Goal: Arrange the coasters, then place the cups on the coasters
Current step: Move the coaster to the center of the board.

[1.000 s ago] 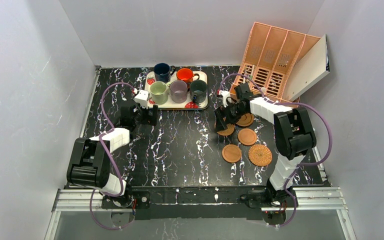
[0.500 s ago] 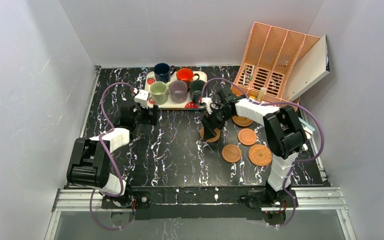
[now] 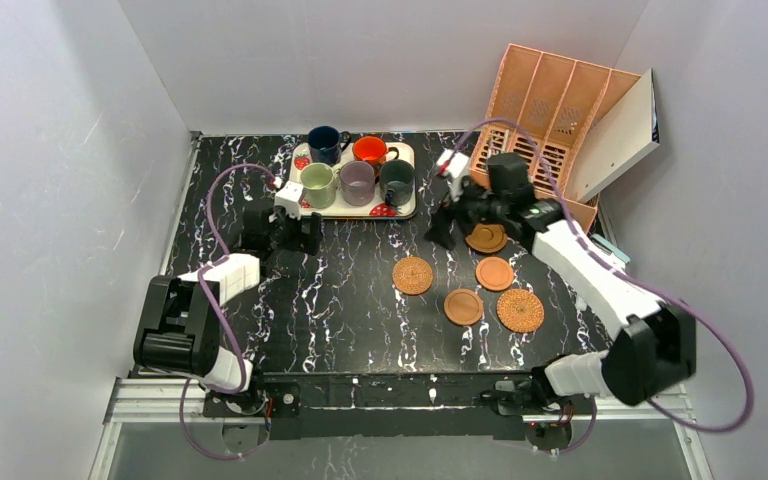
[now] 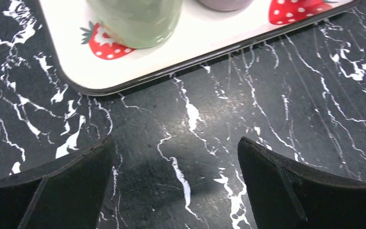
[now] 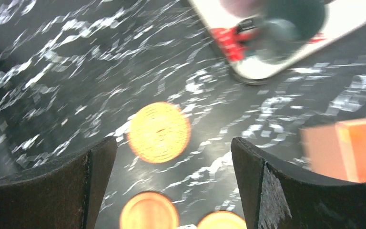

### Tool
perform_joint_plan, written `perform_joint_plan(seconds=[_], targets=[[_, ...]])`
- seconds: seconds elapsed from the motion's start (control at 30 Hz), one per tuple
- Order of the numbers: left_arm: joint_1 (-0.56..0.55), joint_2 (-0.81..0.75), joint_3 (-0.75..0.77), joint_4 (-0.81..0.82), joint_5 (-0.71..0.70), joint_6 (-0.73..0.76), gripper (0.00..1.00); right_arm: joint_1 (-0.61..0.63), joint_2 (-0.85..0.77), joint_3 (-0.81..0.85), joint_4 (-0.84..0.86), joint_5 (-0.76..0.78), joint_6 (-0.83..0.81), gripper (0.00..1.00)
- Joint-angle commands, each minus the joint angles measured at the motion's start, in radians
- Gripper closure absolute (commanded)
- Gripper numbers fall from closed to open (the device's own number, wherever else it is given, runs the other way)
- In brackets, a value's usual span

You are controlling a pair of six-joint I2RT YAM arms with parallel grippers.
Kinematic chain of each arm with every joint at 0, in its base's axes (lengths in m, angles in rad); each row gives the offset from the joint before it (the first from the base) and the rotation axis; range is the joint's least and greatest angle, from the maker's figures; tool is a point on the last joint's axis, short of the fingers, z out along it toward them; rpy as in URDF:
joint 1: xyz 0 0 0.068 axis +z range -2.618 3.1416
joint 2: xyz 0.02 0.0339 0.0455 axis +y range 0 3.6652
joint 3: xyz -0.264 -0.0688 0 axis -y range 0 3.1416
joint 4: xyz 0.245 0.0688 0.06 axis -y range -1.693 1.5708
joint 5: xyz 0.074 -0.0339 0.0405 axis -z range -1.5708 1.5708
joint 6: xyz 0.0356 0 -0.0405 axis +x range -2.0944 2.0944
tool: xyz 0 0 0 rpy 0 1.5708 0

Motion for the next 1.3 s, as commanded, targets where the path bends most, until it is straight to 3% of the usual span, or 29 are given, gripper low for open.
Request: perform_joint_plan(seconds=[0.0, 0.23, 0.4, 0.63, 0.87, 1.27], targets=[[-0.071, -0.080, 0.078, -0.115, 0.000, 0.065, 0.02, -0.136, -0.090, -0.108, 0.193, 0.153, 0.074, 0.01], [-0.317, -0.060, 0.193, -0.266, -0.189, 0.201, 0.02, -0.173, -0.093, -0.120, 0.207, 0.171, 0.078, 0.01], [-0.494, 0.048, 0.293, -0.350, -0.328, 0.286, 0.02, -0.178, -0.077, -0.132, 0.255, 0.295, 0.085, 0.01], [-0.690, 0.209, 0.368, -0.367, -0.490, 0.366, 0.02, -0.202, -0.100, -0.142, 0.283, 0.356, 0.098, 0.01], [-0.735, 0.280, 0.426, -0.364, -0.521, 0.351, 0.02, -0.229, -0.100, -0.149, 0.291, 0.363, 0.101, 0.01], [-0.737, 0.288, 0.466, -0.400, -0.404, 0.313, 0.02, -0.241, -0.103, -0.155, 0.302, 0.379, 0.095, 0.01]])
